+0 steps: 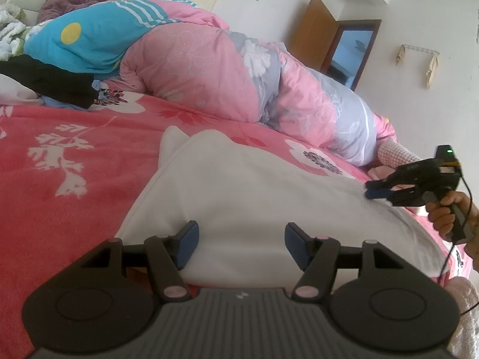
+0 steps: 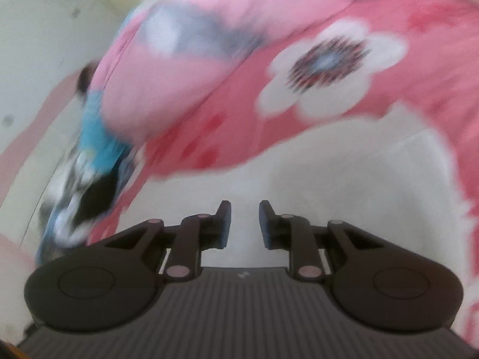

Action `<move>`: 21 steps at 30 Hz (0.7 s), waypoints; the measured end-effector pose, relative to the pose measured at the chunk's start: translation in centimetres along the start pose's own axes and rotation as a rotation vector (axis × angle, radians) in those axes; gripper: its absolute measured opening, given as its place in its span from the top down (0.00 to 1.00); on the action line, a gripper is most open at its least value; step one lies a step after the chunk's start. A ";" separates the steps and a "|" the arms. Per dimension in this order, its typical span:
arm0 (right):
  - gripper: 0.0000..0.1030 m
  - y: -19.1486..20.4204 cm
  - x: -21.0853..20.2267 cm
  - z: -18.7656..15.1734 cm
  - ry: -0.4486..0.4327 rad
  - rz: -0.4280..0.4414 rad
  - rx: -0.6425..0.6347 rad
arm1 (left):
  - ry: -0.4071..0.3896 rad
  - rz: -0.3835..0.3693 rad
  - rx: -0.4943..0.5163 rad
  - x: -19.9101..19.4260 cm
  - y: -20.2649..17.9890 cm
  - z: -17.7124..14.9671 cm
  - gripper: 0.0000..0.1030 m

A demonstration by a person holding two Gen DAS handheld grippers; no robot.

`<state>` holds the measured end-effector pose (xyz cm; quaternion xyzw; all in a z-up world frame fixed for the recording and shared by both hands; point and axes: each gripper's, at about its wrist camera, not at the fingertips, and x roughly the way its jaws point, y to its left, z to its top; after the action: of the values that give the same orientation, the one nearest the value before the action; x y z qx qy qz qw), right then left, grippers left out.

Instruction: Fold clothes

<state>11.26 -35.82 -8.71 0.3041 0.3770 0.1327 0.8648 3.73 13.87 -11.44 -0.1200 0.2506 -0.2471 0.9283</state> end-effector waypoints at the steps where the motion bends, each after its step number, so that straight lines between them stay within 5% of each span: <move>1: 0.81 0.0 1.0 0.0 0.033 0.004 -0.006 | -0.001 0.000 -0.001 0.0 0.0 0.0 0.37; 5: 0.90 -2.4 3.8 2.0 -0.018 -0.053 0.071 | -0.003 -0.001 -0.003 -0.1 0.0 -0.1 0.37; 10: 0.87 -4.1 0.5 3.4 -0.162 -0.190 0.109 | -0.003 -0.005 -0.004 -0.1 0.1 0.0 0.37; 14: 0.79 -3.1 -3.4 1.6 -0.149 -0.118 0.055 | -0.004 -0.004 0.003 0.0 -0.1 0.0 0.34; 18: 0.76 -3.9 -3.9 -0.3 -0.047 -0.047 0.082 | -0.004 0.002 0.012 0.0 -0.3 -0.1 0.34; 21: 0.93 -7.6 -4.7 0.6 -0.104 -0.068 0.193 | -0.006 -0.001 0.003 0.0 -0.3 -0.1 0.34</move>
<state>8.46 -44.15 -10.46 0.3792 0.3529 0.0504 0.8539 3.56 13.62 -11.40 -0.1193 0.2473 -0.2477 0.9291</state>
